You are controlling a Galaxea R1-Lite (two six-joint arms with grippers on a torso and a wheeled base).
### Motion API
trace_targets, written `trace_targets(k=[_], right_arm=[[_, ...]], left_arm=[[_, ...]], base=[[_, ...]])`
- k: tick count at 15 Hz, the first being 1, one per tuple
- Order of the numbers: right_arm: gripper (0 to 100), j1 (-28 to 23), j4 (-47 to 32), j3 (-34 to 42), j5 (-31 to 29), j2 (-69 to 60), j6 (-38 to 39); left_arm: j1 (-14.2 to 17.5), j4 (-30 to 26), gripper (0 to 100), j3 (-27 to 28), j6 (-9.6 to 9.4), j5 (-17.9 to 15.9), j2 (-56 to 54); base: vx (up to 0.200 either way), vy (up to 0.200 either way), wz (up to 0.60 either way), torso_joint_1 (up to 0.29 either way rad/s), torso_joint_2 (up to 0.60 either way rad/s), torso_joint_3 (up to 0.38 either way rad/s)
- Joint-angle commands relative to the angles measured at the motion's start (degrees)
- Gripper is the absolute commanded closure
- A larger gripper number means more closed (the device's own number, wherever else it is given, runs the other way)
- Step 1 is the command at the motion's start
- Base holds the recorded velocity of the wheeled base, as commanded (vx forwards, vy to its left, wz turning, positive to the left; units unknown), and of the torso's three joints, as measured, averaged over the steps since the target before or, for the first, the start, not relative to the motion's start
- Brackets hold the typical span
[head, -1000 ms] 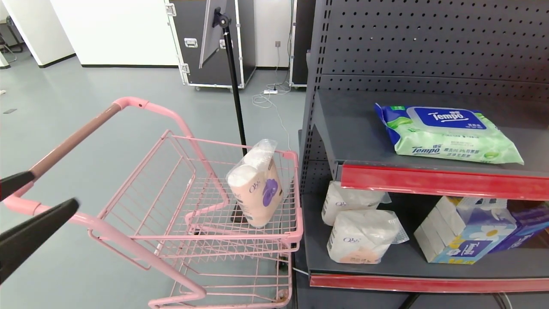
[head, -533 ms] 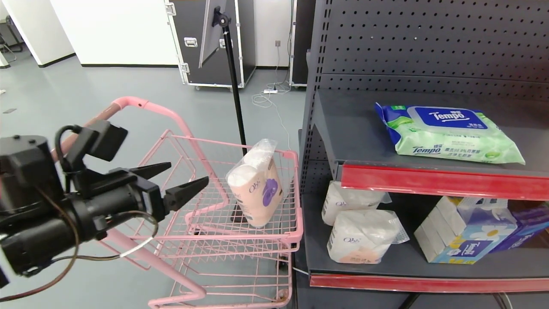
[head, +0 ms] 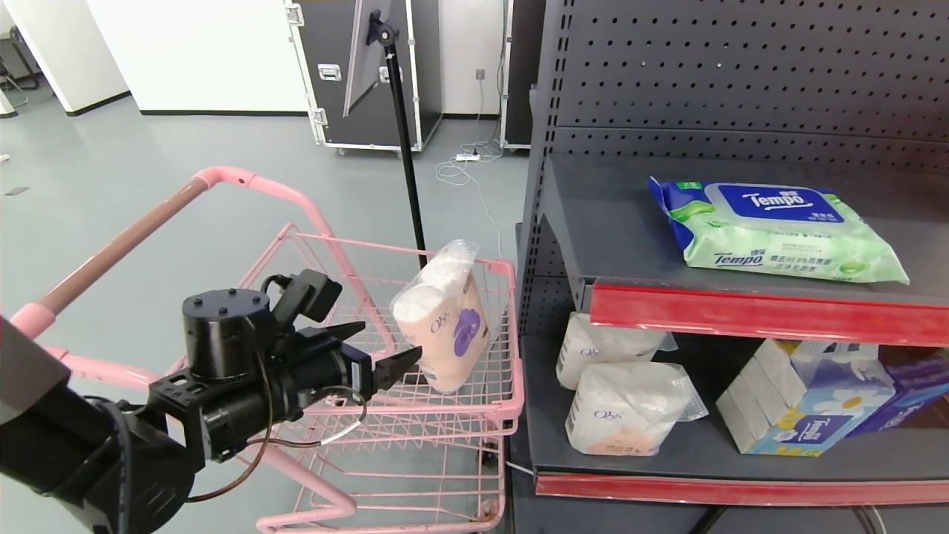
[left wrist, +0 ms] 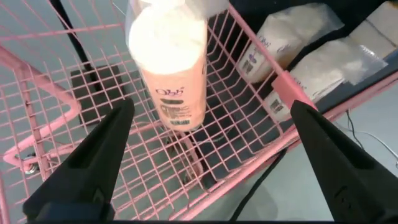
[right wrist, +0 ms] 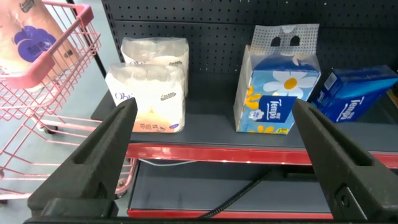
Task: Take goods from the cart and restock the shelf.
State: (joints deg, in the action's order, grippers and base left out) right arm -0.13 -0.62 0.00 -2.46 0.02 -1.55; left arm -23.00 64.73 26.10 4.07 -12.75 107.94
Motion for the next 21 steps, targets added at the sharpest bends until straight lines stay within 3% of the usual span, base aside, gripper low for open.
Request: trace_targets(k=[1, 6, 17, 21], right_arm=[[0, -0.04, 0.01, 0.00, 0.00, 0.06, -0.03], [0, -0.04, 0.01, 0.00, 0.00, 0.06, -0.03], [0, -0.04, 0.01, 0.00, 0.00, 0.06, -0.03], [0, -0.04, 0.01, 0.00, 0.00, 0.06, -0.03]], left_arm=[[-0.20, 1.10, 0, 0.71, -0.12, 0.10, 5.44], [-0.20, 1.27, 0, 5.80, -0.12, 2.91, 11.60], [-0.11, 1.27, 0, 20.48, -0.12, 2.73, 21.88], [-0.20, 1.27, 0, 22.15, -0.12, 2.73, 23.72]], base=[[0.000, 0.000, 0.00, 0.000, 0.00, 0.000], [0.000, 0.000, 0.00, 0.000, 0.00, 0.000], [0.000, 0.000, 0.00, 0.000, 0.00, 0.000], [0.000, 0.000, 0.00, 0.000, 0.00, 0.000]])
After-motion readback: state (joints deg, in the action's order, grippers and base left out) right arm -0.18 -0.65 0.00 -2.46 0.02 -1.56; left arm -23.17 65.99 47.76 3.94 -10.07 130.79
